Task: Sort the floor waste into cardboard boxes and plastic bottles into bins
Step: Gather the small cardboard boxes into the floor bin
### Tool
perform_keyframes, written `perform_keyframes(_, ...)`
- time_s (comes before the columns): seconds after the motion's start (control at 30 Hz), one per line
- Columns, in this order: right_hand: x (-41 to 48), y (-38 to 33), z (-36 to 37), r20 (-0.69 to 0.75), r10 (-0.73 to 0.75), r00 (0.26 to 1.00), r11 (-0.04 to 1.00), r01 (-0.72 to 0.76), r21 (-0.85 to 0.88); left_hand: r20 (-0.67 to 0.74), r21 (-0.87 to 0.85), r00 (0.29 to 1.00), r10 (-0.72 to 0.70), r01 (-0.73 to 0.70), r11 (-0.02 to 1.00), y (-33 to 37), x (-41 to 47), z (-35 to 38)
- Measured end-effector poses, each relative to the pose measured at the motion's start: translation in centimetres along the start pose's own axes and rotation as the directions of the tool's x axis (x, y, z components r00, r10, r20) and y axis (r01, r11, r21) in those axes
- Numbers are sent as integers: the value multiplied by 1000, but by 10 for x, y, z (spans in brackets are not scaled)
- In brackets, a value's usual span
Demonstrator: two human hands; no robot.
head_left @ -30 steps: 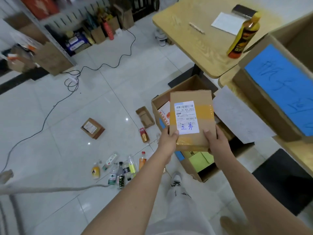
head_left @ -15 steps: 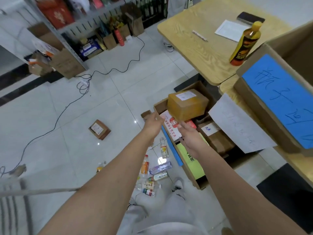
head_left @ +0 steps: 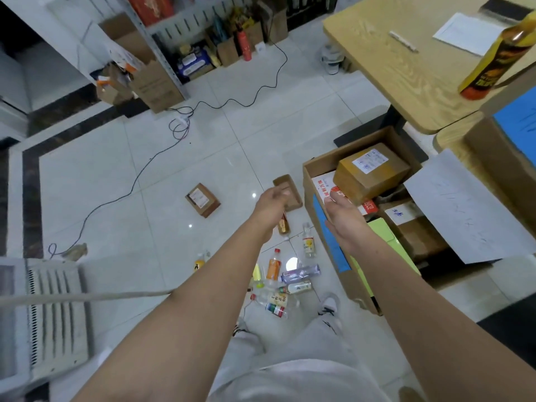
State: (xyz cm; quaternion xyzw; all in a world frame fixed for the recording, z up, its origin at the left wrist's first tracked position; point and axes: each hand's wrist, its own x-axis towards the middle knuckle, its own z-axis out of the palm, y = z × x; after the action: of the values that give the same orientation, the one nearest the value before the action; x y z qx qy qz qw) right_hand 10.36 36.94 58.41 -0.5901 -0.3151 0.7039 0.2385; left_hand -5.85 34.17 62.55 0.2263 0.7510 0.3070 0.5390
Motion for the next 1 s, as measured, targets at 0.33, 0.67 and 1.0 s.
perform_keyframes(0.33, -14, 31, 164, -29, 10, 1000, 996, -13, -90, -80, -142, 997, -23, 11, 990, -71, 21, -188)
perform_keyframes(0.67, -42, 94, 365, 76, 33, 997, 984, -20, -175, -156, -300, 985, -73, 23, 954, -155, 17, -403)
perform_keyframes(1.0, 13, 64, 439, 155, 50, 987, 983, -21, -180, -186, -373, 975, -119, 42, 927, -146, 49, -473)
